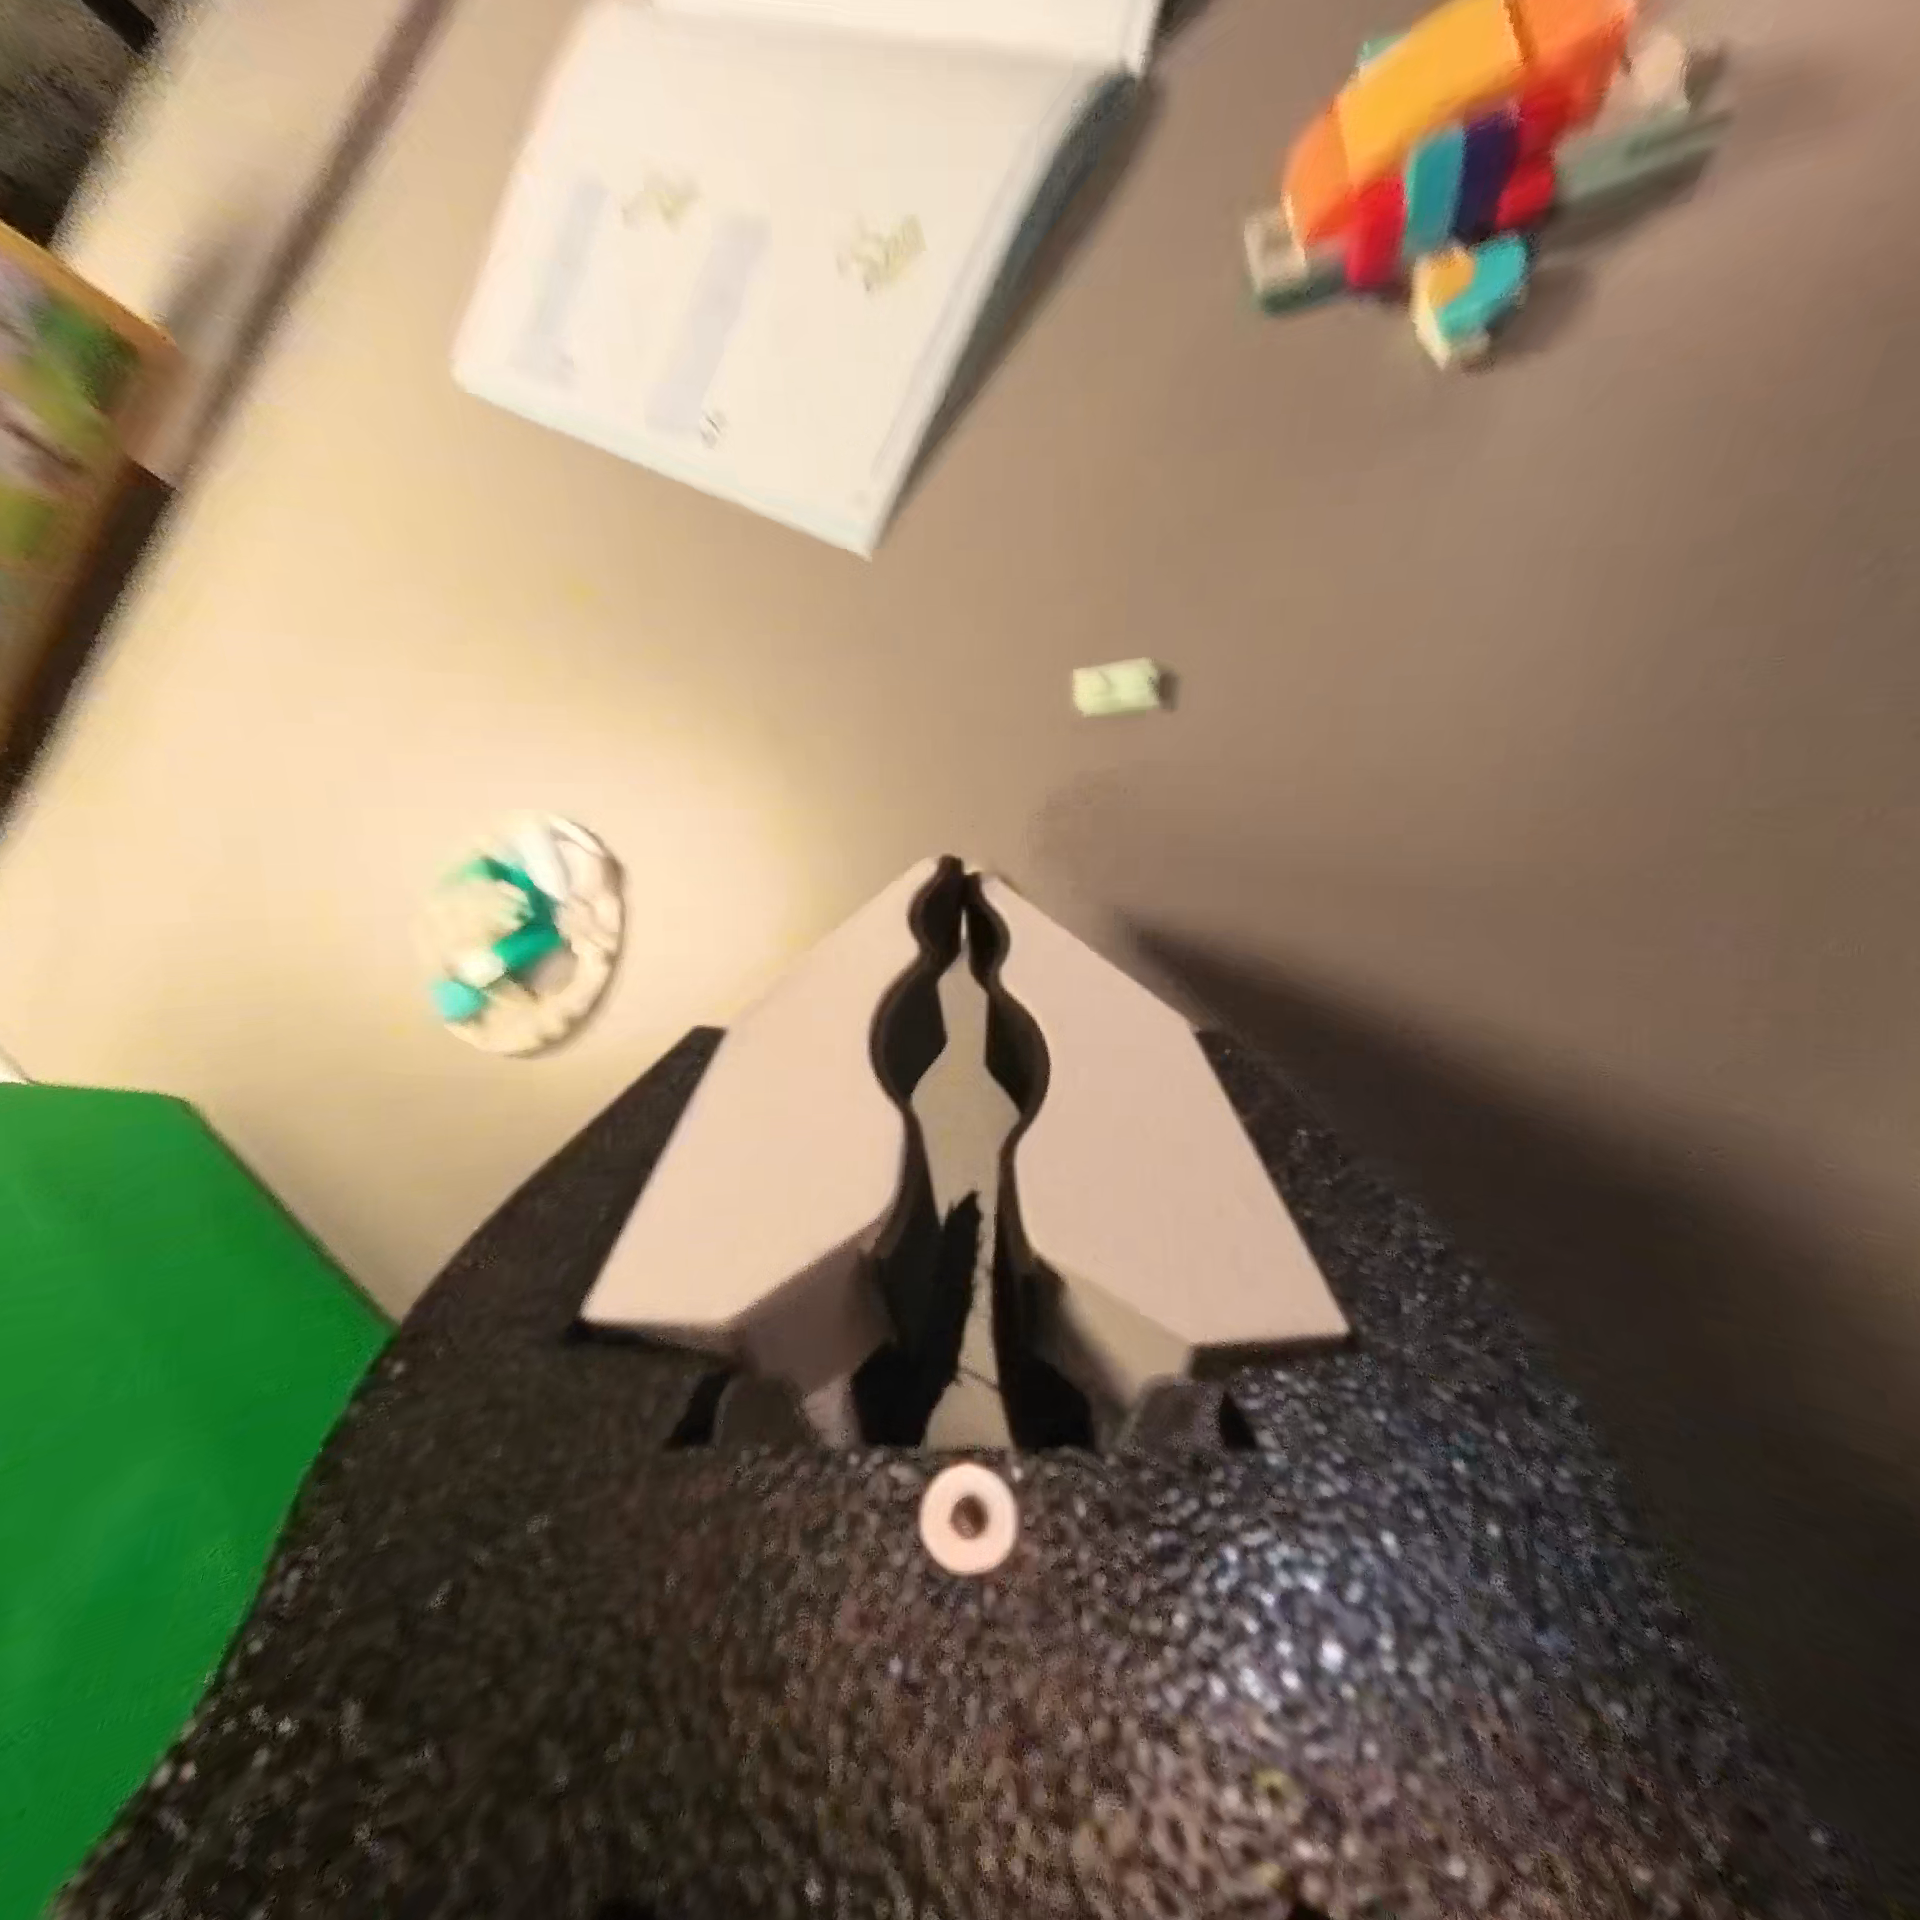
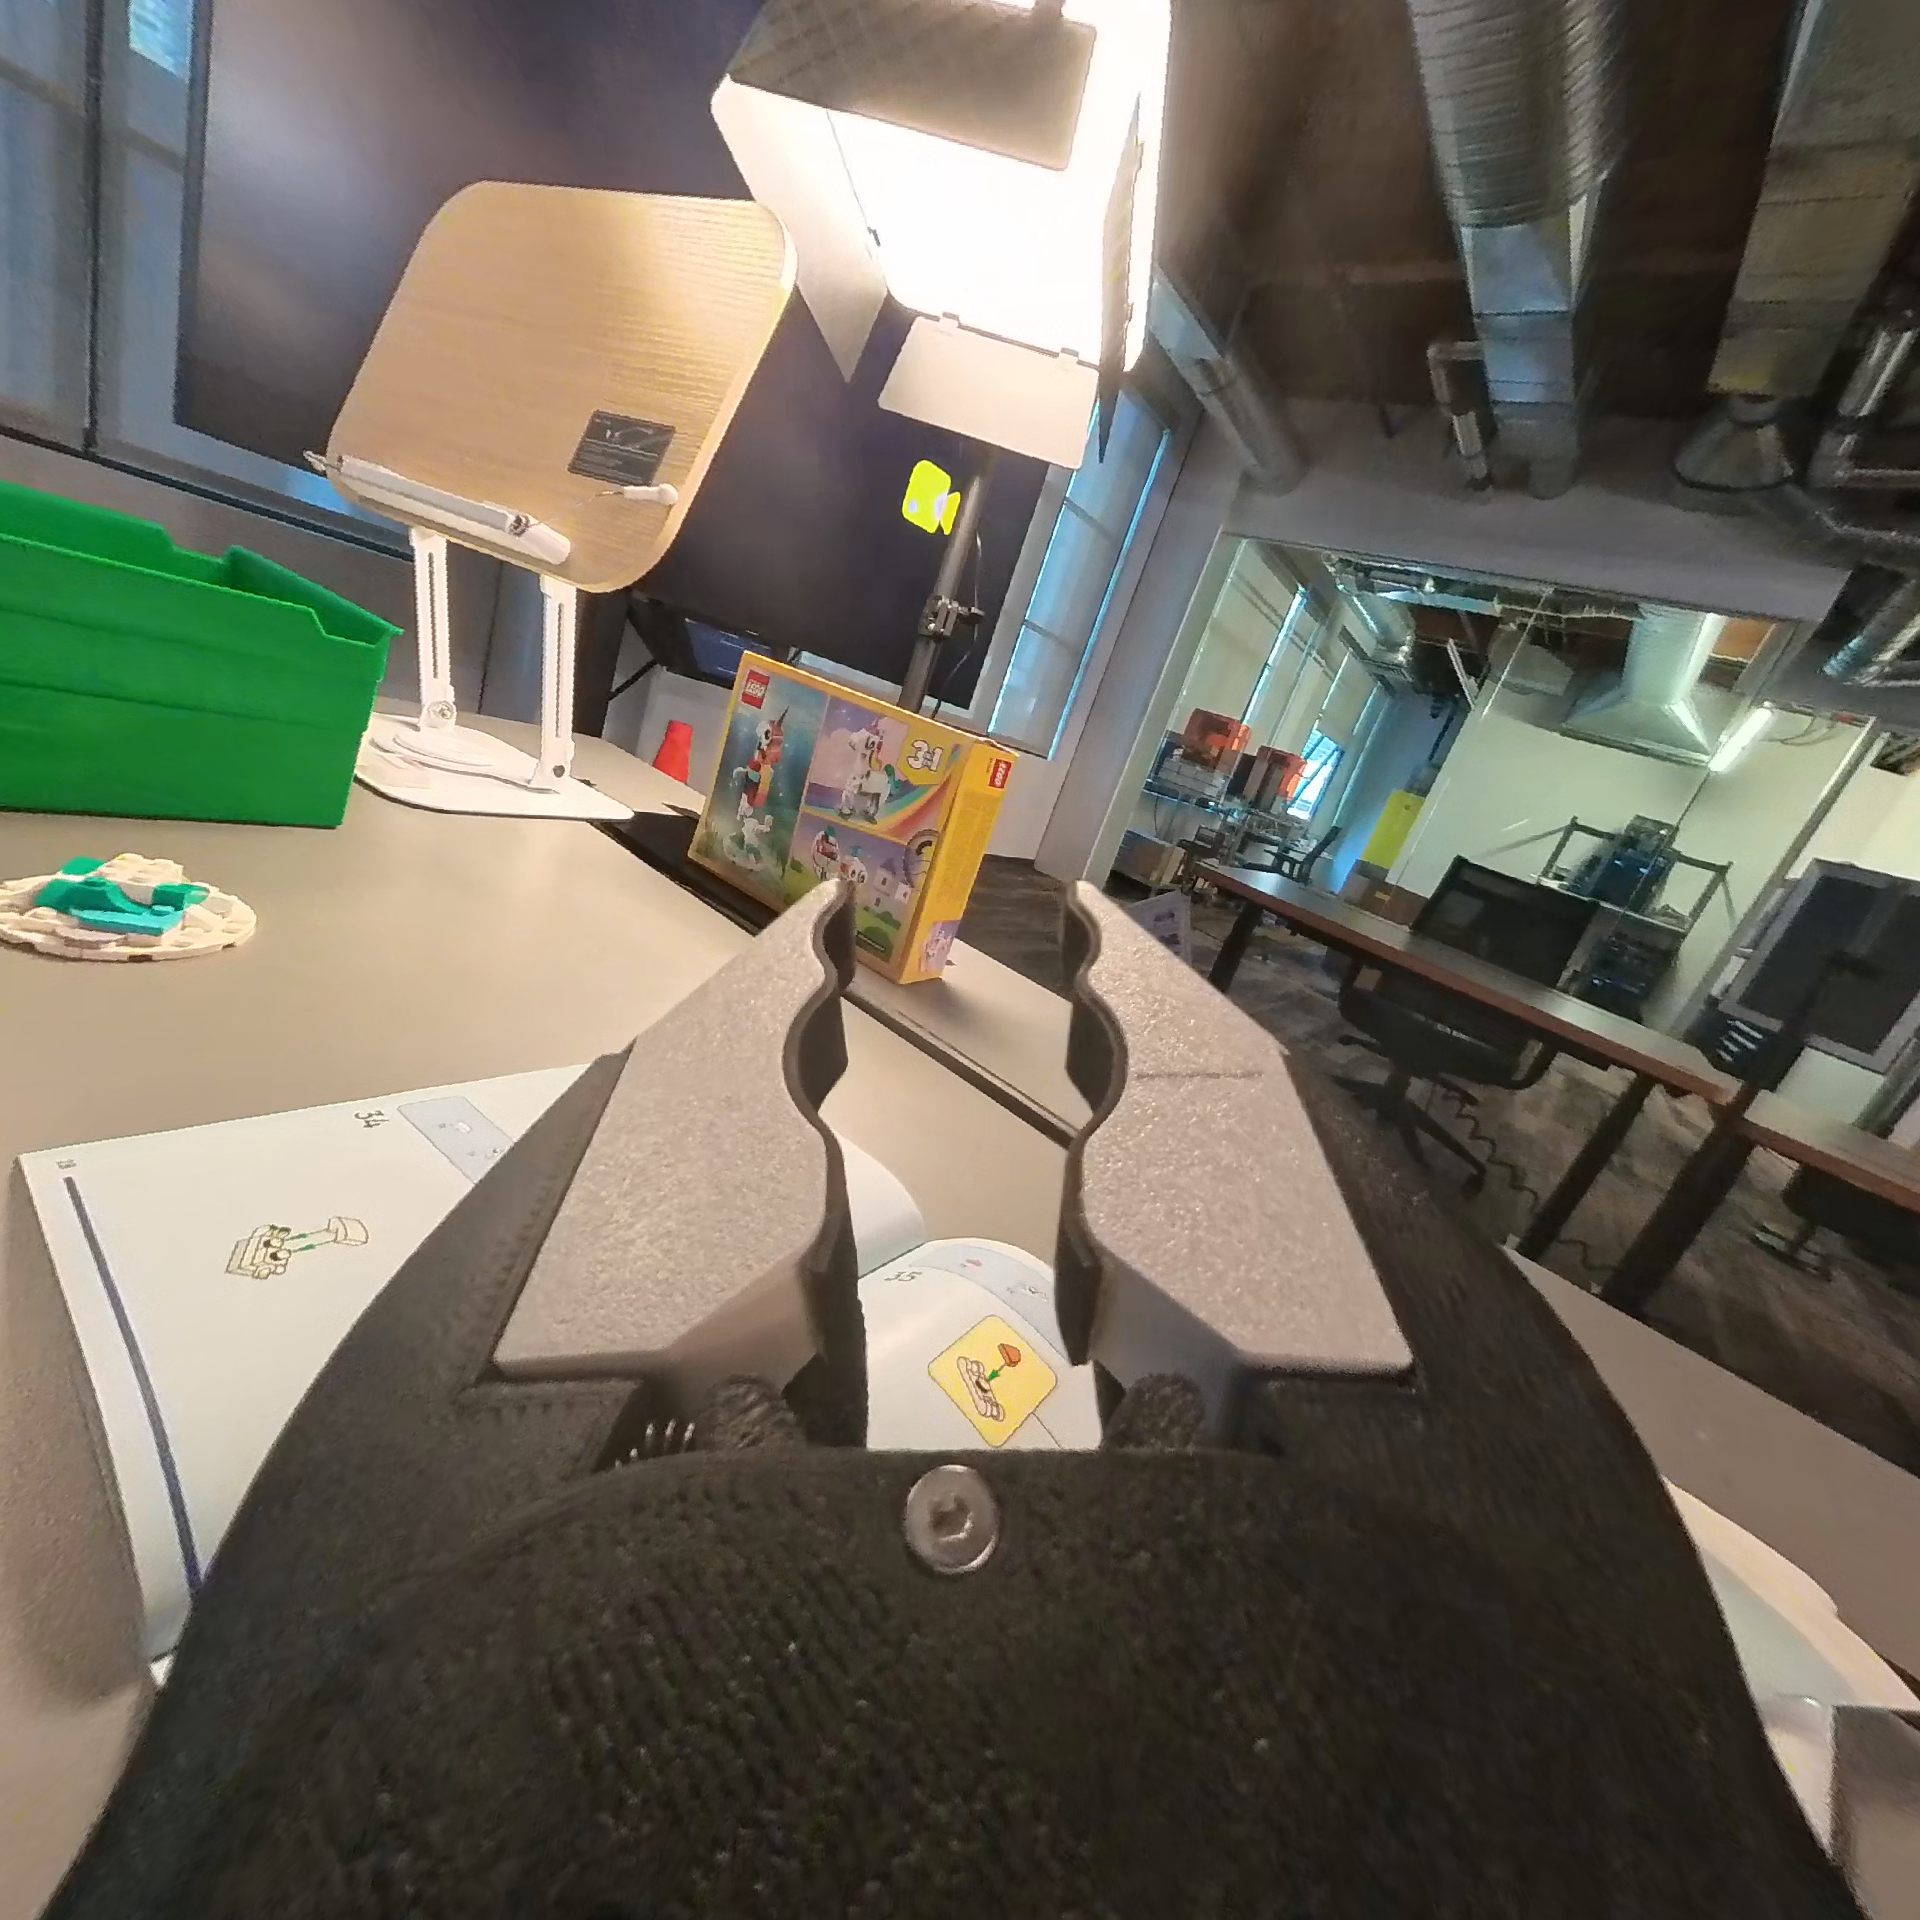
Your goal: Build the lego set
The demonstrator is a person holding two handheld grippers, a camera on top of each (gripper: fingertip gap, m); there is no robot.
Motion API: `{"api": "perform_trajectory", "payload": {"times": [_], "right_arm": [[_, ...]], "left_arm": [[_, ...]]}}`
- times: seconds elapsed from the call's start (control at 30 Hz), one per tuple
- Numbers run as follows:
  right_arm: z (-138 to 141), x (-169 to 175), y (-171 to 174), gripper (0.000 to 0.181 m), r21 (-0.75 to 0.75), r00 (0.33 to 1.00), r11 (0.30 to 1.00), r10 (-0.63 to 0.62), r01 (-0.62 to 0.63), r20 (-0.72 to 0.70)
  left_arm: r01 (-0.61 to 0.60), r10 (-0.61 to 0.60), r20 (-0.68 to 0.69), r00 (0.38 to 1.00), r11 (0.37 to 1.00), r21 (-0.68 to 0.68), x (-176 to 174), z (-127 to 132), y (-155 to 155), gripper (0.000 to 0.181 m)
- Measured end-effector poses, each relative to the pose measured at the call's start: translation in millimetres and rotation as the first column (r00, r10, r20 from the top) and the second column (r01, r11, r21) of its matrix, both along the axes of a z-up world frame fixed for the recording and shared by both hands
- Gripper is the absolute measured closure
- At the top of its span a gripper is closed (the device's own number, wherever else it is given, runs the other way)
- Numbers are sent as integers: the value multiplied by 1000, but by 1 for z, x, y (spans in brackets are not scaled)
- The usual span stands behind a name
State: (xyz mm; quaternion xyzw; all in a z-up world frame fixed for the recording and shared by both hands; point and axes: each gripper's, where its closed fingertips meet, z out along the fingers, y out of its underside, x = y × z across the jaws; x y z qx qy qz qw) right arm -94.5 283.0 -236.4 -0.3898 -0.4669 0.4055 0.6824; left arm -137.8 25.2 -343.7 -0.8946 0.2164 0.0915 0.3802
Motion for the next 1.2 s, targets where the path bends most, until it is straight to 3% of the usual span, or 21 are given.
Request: {"api": "perform_trajectory", "payload": {"times": [0.13,0.27,0.33,0.4,0.5,0.6,0.8,0.93,1.07,1.2], "right_arm": [[0,-2,4,141,-2,1000,1000,-24,24,-3],[-2,-3,4,142,40,998,997,-59,58,16],[-3,-2,7,143,55,996,995,-86,85,24],[-4,-1,9,144,61,994,993,-103,101,26],[-5,0,13,144,80,989,987,-146,143,35],[-5,0,16,145,106,982,978,-184,179,41],[-2,11,27,145,148,957,948,-288,281,31],[13,38,40,145,168,916,902,-402,398,-11],[41,71,24,140,-25,918,921,-389,388,-79],[46,68,-32,139,-254,960,928,-281,273,5]], "left_arm": [[55,-44,-57,997,976,212,-13,39,44,181],[136,-127,-54,990,964,227,-21,41,77,181],[136,-121,-70,990,948,286,-31,46,93,181],[97,-55,-106,993,891,443,-45,63,105,181],[37,17,-76,997,751,659,-55,90,102,181],[2,55,-54,997,679,734,-61,94,90,181],[5,33,-33,999,633,774,-60,94,86,181],[30,2,-39,999,615,788,-54,94,86,181],[49,-48,-26,999,586,809,-46,100,86,181],[50,-77,-9,997,554,831,-42,107,82,181]]}}
